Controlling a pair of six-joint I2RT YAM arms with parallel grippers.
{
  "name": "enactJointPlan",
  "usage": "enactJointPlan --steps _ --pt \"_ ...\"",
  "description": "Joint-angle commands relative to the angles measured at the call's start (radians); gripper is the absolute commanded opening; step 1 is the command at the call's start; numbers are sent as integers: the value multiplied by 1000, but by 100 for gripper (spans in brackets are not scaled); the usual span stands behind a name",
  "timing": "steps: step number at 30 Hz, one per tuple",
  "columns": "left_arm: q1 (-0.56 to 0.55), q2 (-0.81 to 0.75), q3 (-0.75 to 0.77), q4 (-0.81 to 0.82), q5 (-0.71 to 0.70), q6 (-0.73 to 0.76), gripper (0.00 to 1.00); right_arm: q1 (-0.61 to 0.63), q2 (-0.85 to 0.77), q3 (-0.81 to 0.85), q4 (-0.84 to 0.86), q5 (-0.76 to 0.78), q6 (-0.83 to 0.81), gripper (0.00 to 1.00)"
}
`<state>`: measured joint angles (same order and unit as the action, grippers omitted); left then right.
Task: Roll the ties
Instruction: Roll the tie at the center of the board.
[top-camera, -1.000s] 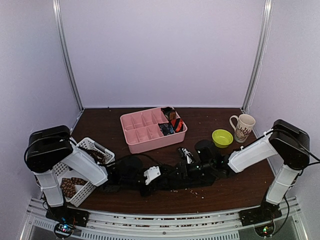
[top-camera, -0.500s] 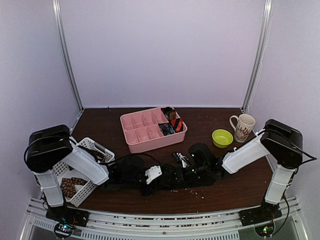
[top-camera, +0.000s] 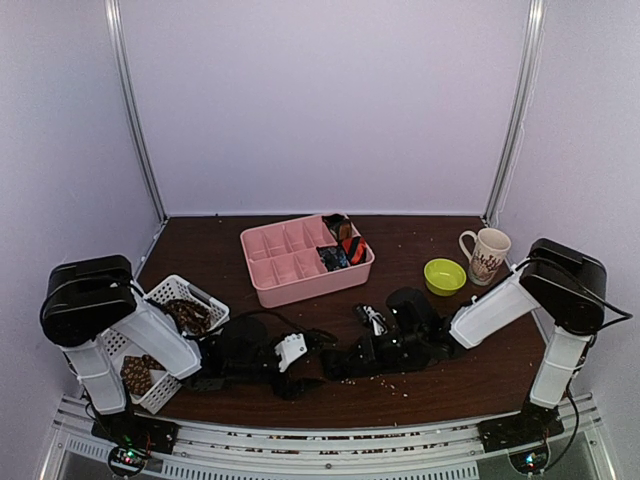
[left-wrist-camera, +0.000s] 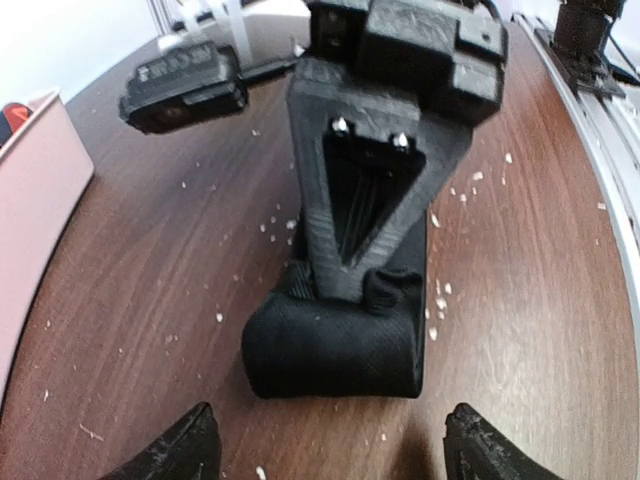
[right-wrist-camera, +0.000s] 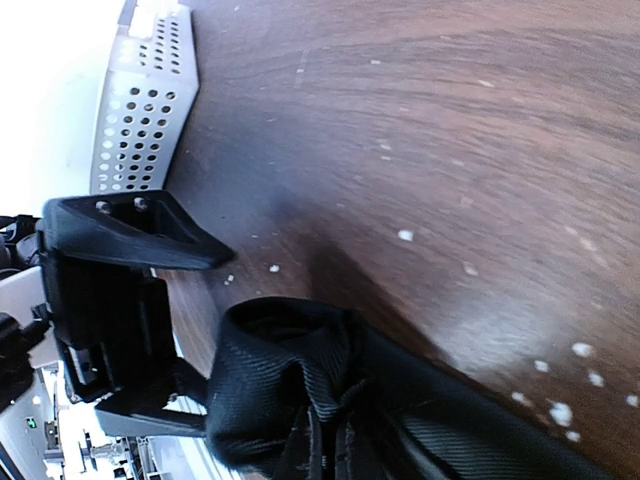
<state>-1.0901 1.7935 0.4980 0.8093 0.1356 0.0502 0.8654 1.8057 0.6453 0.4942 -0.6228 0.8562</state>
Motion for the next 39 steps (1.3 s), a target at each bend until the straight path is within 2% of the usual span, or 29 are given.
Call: enactJointPlan --steps 1,9,14,17,23,27,32,35,39 --pt "1 67 -4 223 15 -56 80 -16 34 -60 -68 67 -25 0" --pt "-1 189 40 376 36 -162 85 -16 22 -96 -34 83 -16 0" --pt "-1 243 86 400 58 -200 83 -13 27 -109 4 81 1 0" --pt "-1 267 115 390 67 -202 79 -13 26 -106 12 78 5 0" --pt "-1 259 183 152 67 -129 49 -14 8 -111 31 66 18 0" --pt "-1 208 188 -40 58 -65 39 -30 -55 -121 28 56 14 15" --pt "-1 155 201 -238 43 -2 38 -42 -138 -96 -23 28 5 38" --pt "-1 151 229 -323 34 14 38 -32 -150 -74 -12 -11 33 44" --pt "-1 162 267 -376 34 17 39 11 -129 -28 -23 -26 50 47"
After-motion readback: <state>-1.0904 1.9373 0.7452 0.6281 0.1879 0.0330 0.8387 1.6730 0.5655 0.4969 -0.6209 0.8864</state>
